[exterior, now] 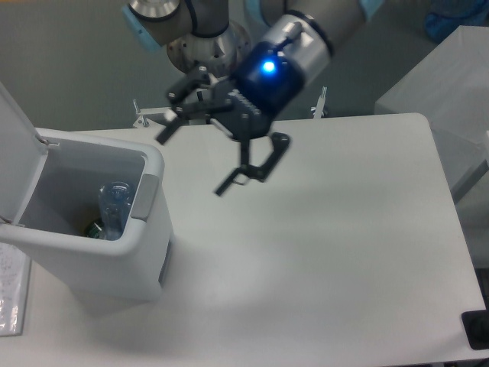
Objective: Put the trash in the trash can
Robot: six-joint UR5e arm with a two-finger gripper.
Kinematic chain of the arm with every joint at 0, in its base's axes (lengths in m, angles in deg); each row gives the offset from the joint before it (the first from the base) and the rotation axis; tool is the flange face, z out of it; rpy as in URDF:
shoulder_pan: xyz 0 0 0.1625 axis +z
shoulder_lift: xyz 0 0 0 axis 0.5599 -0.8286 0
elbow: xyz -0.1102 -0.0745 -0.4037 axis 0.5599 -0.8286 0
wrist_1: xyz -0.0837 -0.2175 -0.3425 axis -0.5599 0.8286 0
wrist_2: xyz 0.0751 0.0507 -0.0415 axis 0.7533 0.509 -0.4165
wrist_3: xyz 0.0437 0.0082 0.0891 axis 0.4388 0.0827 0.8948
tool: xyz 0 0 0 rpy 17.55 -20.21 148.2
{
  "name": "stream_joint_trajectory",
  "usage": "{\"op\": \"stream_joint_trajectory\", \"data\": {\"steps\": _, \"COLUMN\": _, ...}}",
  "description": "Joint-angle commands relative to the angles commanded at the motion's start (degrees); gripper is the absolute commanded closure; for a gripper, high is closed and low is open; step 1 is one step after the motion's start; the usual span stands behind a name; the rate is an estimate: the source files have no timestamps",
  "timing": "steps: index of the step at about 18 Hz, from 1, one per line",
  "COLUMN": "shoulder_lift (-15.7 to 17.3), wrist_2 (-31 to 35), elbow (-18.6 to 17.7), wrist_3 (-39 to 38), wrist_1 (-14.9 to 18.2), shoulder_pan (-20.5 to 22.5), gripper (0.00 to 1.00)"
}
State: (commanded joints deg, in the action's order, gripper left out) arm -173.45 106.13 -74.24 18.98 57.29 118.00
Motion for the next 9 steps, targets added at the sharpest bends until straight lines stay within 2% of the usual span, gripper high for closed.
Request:
{"op": "stream_joint_trajectory", "data": {"steps": 5, "shoulder_lift": -2.9, "wrist_2": 19.68, "elbow": 0.09, "wrist_3": 0.18, "wrist_1": 0.35, "shoulder_pan": 1.58, "gripper": 0.0}}
{"op": "stream_joint_trajectory", "data": {"steps": 7, "shoulder_lift": -5.17, "wrist_2": 23.73, "elbow": 1.31, "wrist_3": -0.44, "wrist_1": 0.79, "shoulder_pan": 1.5, "gripper": 0.0}}
{"op": "stream_joint_trajectory", "data": {"steps": 9, "shoulder_lift": -6.85, "wrist_2": 30.06, "elbow": 0.97, "wrist_3": 0.08, "wrist_1": 1.49, "shoulder_pan": 1.41, "gripper": 0.0}}
